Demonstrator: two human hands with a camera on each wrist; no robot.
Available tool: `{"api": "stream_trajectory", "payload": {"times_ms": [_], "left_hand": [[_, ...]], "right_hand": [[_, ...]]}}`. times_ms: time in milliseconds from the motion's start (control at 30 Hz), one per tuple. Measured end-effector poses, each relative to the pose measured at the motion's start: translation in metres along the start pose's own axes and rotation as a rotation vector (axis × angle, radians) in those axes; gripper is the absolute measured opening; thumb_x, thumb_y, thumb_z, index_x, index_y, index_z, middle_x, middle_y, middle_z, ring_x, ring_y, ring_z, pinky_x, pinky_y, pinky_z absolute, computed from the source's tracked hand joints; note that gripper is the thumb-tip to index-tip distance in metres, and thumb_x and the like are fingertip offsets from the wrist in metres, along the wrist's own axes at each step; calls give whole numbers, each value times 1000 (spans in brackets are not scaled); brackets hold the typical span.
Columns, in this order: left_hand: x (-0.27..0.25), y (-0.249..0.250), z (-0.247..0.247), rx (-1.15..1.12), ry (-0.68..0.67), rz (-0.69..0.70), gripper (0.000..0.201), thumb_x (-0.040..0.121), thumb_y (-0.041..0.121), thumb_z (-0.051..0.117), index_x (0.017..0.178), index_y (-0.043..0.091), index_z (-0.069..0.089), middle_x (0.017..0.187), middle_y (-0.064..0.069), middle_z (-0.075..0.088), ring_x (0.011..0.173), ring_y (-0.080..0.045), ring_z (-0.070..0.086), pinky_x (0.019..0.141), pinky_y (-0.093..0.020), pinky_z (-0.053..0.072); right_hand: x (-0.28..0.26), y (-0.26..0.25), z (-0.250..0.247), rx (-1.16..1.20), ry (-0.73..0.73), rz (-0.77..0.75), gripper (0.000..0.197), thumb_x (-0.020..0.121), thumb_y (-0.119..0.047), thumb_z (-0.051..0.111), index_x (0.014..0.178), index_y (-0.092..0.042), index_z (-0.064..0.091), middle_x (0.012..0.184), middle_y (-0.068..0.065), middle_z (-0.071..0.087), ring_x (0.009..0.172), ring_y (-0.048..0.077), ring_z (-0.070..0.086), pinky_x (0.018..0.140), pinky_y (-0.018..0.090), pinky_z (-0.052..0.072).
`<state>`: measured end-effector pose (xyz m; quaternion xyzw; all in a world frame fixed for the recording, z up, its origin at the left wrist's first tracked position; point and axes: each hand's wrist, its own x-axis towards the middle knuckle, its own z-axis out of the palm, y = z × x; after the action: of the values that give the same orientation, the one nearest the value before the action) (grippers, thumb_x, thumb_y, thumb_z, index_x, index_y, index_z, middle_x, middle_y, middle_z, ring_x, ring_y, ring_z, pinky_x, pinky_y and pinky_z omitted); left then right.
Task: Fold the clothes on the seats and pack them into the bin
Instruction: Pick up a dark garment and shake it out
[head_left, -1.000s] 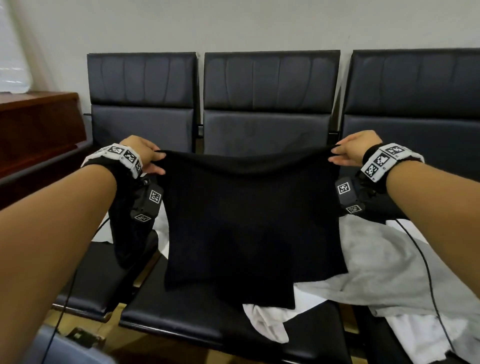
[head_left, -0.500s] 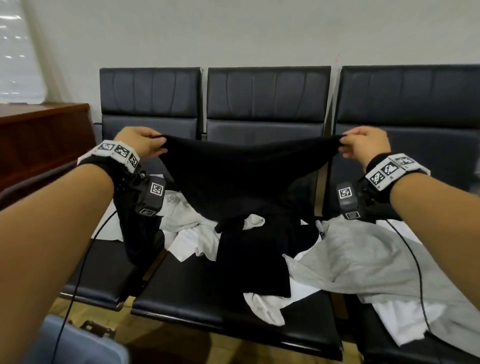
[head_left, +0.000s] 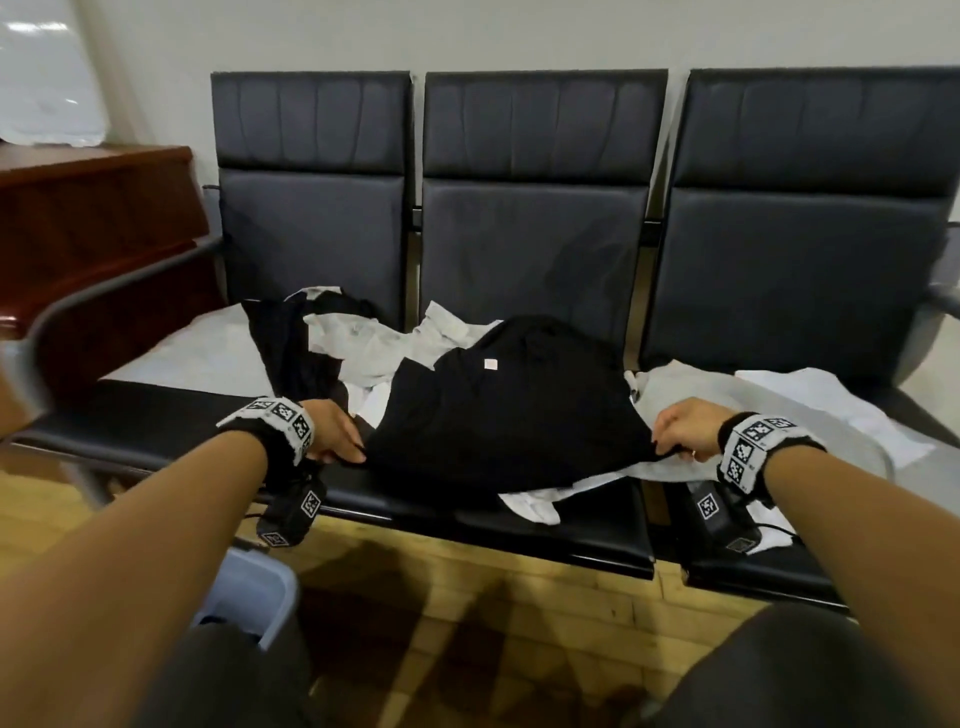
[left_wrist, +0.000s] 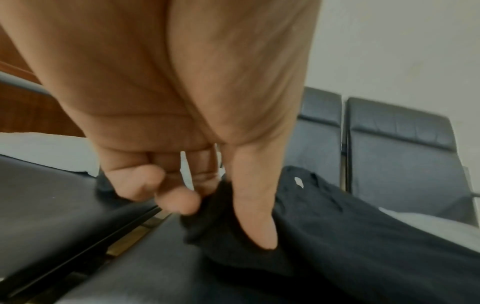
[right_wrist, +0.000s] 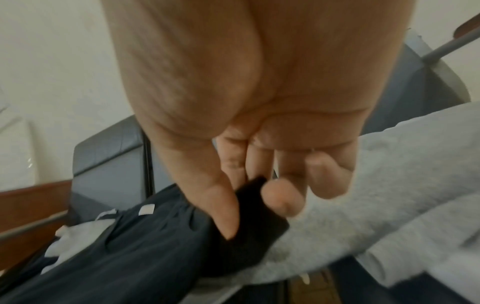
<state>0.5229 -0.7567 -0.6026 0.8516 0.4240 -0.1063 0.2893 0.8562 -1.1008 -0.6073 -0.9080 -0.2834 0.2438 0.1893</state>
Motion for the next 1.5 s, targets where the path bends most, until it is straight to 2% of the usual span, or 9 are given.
{"api": "stream_trajectory", "payload": {"times_ms": [167,467,633,767,900,1033,1200,1367,1500], "left_hand": [[9,-4,21,178,-130,-17,11,74,36,79,75,26,75,71,10,71,63,-9,58,56,-17,44],[100,24,-5,-246,268,12,13,87,14,65,75,9,65,85,-12,68,69,-20,61,62,-24,48],[162,39,-15,-358,271,-27,17,84,24,70,86,7,66,92,-15,66,89,-27,63,87,-41,53],[204,45,-12,-362,242,-62,30,80,31,75,72,16,51,101,-20,66,104,-38,64,94,-51,51],[232,50,-6,-385,228,-101,35,78,33,77,73,15,47,111,-24,64,105,-37,63,96,-48,50],[246,54,-2,-267,278,-91,37,80,33,75,106,11,61,104,-13,64,102,-30,61,92,-34,48],[251,45,-11,-249,382,-38,17,90,26,64,87,9,60,86,-9,60,91,-29,58,78,-31,42],[244,37,-32,-513,529,-37,26,93,21,60,116,10,60,103,-13,66,68,-23,60,60,-28,53],[236,36,-46,-477,601,-7,34,88,32,65,119,18,60,105,-9,66,87,-28,65,81,-36,53]], "right_hand": [[0,-3,11,-137,-239,75,9,77,-2,71,85,-1,76,56,1,63,47,16,50,40,18,38],[106,-47,-12,182,206,-27,17,91,-21,65,84,-5,65,84,14,68,73,25,63,65,36,52],[164,-73,-9,91,262,-67,35,89,-33,68,90,2,70,86,17,66,92,36,65,79,40,51],[205,-84,-1,134,264,-22,44,86,-40,70,103,0,64,93,22,59,92,36,61,81,39,48],[239,-88,8,243,245,46,66,86,-37,72,135,-2,47,127,16,57,113,33,58,89,43,53],[258,-83,7,196,212,20,52,82,-30,77,125,-7,59,113,9,63,99,25,60,81,35,49],[264,-77,-9,69,242,-34,32,76,-33,82,92,-9,66,87,4,62,91,21,58,77,28,41],[256,-74,-23,195,437,-108,27,81,-31,78,87,-10,63,75,4,60,64,18,55,56,27,42],[249,-74,-25,239,482,-155,25,82,-27,77,93,-11,62,80,5,59,80,24,58,73,38,50]]}}
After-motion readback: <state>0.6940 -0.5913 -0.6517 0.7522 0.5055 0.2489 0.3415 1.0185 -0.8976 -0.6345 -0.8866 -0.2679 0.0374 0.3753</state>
